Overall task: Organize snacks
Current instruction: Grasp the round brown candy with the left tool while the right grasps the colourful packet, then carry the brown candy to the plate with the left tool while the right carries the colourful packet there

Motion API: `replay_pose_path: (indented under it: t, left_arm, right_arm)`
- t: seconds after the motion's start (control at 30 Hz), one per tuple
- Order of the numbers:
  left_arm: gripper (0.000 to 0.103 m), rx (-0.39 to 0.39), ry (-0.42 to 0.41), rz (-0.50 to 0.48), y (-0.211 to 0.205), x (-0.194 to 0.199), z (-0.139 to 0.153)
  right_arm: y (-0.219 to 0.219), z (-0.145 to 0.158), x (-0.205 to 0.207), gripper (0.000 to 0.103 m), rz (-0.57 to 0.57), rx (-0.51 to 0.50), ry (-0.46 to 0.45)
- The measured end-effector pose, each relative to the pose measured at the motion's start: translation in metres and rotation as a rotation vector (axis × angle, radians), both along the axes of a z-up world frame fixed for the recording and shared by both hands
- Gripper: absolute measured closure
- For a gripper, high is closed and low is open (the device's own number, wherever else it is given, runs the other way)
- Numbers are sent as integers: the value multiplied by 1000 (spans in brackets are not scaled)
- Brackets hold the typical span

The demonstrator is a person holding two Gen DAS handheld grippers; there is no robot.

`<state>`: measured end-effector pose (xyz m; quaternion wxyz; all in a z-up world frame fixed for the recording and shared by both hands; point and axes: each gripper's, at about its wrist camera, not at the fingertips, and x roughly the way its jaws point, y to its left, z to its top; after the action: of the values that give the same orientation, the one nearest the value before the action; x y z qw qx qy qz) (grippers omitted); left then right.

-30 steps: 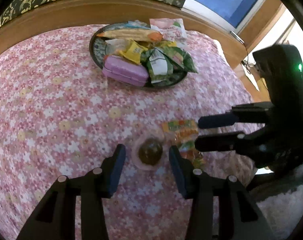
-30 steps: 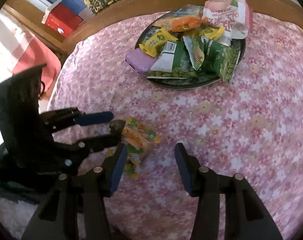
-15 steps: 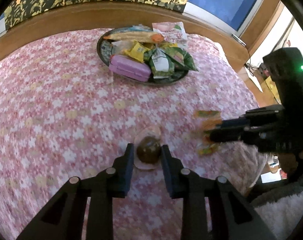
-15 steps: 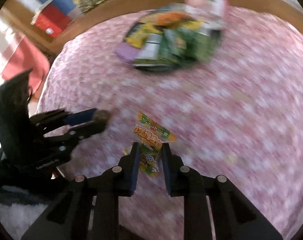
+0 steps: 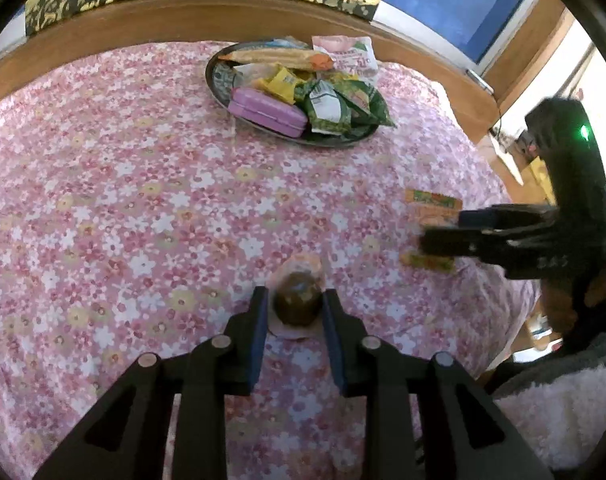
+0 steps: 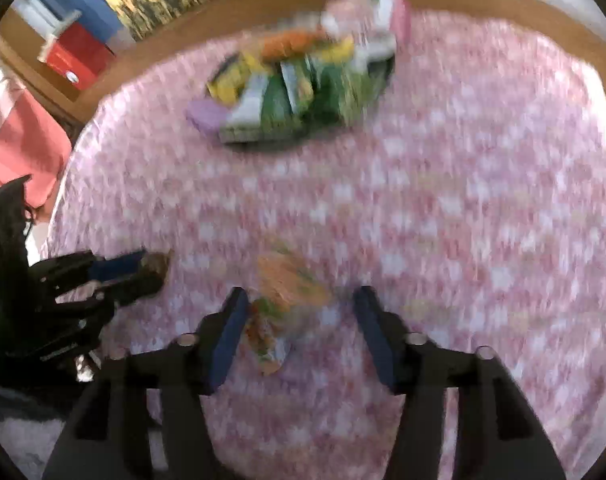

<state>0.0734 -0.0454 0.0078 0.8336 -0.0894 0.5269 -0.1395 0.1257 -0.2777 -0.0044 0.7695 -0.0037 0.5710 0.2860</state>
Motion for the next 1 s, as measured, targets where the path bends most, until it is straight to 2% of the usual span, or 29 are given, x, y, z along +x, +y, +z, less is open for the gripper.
replay_pose_path:
  t: [0.1,0.2,0.3,0.43,0.57,0.67,0.9,1.0]
  left_arm:
    - [76,-20,20,-1,3,6,0]
    - [76,-67,20,3,6,11,7]
    - [77,-91,-17,34,11,27,25]
    - [77,-115,-82,76,19,58,51]
    - [77,-75,-134,120,24,97,63]
    - [77,-41,-119,154,27,123,55]
    - [76,41,-110,173,15,148,37]
    - [76,36,-95,202,17,158,30]
  right_arm:
    - [-3,4,2,72,-6,36,-6]
    - [-9,21,1,72,0,75,-64]
    - [-13,45,11,72,-26,126,-123]
    - [-9,71,33,72,-43,124,-229]
    - [15,84,62,71,-6,69,-324]
    - [35,83,82,71,38,-1,-374]
    - [54,71,114,71,112,-30,-402]
    - [58,68,122,71,125,6,-401]
